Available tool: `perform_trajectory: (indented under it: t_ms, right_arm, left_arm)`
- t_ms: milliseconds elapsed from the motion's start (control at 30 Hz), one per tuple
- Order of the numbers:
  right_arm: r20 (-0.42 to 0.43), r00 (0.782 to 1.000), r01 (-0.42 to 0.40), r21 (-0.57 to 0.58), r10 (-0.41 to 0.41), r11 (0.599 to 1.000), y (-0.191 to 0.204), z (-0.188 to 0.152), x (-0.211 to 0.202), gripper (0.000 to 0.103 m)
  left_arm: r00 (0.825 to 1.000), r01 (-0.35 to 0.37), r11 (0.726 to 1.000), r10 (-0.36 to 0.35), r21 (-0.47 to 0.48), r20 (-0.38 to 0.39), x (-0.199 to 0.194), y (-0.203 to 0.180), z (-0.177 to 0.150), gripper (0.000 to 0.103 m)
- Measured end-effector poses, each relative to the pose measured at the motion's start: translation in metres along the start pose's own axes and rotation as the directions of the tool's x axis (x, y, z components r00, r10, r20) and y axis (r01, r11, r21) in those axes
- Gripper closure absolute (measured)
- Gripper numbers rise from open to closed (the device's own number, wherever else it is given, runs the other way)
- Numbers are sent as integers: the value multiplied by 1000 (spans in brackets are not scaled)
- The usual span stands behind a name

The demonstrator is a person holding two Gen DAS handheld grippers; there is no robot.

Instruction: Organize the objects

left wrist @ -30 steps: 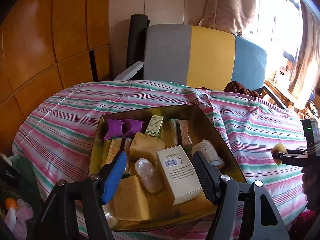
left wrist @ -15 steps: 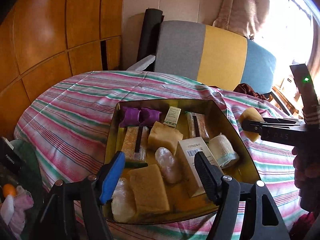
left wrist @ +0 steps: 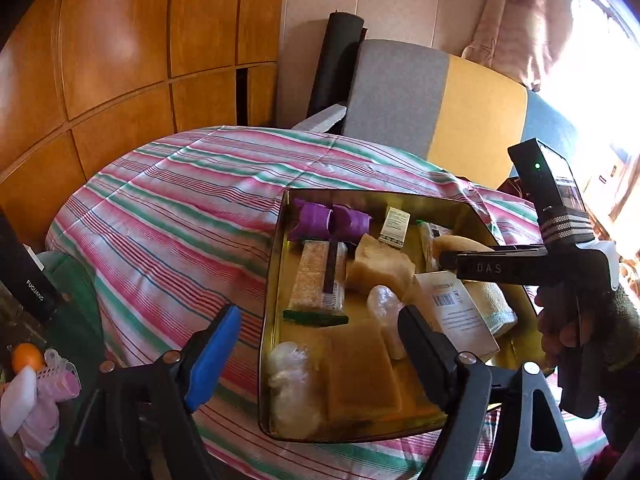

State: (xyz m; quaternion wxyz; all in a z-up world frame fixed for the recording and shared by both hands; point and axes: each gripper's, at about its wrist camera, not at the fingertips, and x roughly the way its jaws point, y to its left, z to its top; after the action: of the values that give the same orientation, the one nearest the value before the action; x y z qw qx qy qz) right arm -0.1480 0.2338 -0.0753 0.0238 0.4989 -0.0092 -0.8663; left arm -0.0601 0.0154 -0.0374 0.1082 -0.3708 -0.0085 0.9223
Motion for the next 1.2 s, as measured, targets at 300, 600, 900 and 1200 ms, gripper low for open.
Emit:
perform_trajectory:
  t_ms: [300, 600, 900, 1200]
  right_arm:
    - [99, 994, -42, 46, 37, 998, -4, -14, -28, 26]
    - [182, 983, 17, 80, -32, 997, 3, -52, -66, 25]
    - [236, 965, 80, 147, -114, 986, 4, -98, -96, 25]
    - [289, 935, 149, 202, -204, 968, 8, -121, -120, 25]
  left_arm:
    - [999, -21, 1000, 21, 0, 26, -7, -3, 2, 8]
    - [996, -62, 998, 61, 10, 68, -26, -12, 2, 0]
    - [987, -124, 992, 123, 2, 106, -47, -21, -3, 0]
    - [978, -160, 987, 158, 9, 134, -63, -29, -14, 0]
